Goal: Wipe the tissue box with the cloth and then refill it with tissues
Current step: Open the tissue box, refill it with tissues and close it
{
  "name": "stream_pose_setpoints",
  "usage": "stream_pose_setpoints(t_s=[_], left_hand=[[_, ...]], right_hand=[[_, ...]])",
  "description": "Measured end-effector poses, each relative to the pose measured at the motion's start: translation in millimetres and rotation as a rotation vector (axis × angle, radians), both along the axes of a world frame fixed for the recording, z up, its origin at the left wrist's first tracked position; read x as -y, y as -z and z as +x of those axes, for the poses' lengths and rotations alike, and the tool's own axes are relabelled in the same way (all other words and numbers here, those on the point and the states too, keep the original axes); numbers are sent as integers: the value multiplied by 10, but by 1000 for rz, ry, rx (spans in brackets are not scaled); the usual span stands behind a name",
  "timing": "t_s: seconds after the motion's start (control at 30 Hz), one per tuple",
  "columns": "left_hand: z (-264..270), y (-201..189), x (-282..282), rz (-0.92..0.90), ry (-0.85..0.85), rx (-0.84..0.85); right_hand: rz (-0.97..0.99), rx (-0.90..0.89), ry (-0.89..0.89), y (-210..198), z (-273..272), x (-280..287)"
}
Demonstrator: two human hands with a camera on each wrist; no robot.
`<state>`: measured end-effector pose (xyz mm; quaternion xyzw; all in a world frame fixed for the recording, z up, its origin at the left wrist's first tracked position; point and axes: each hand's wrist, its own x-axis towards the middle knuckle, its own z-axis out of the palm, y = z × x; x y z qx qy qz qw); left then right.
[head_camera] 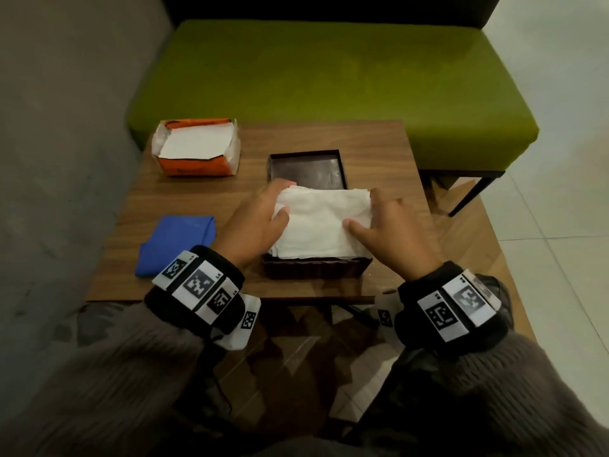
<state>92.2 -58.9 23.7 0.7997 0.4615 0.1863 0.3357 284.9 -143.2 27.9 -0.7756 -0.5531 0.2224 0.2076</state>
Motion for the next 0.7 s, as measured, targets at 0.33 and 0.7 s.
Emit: stream_pose_setpoints(t_s=[0.33,0.7], left_hand=[[35,34,-89,207,206,-700],[-697,-152,-1421,267,-293,-261]], right_hand=[[-118,474,-166,100,-51,-114],[7,217,-286,176,-297,165]])
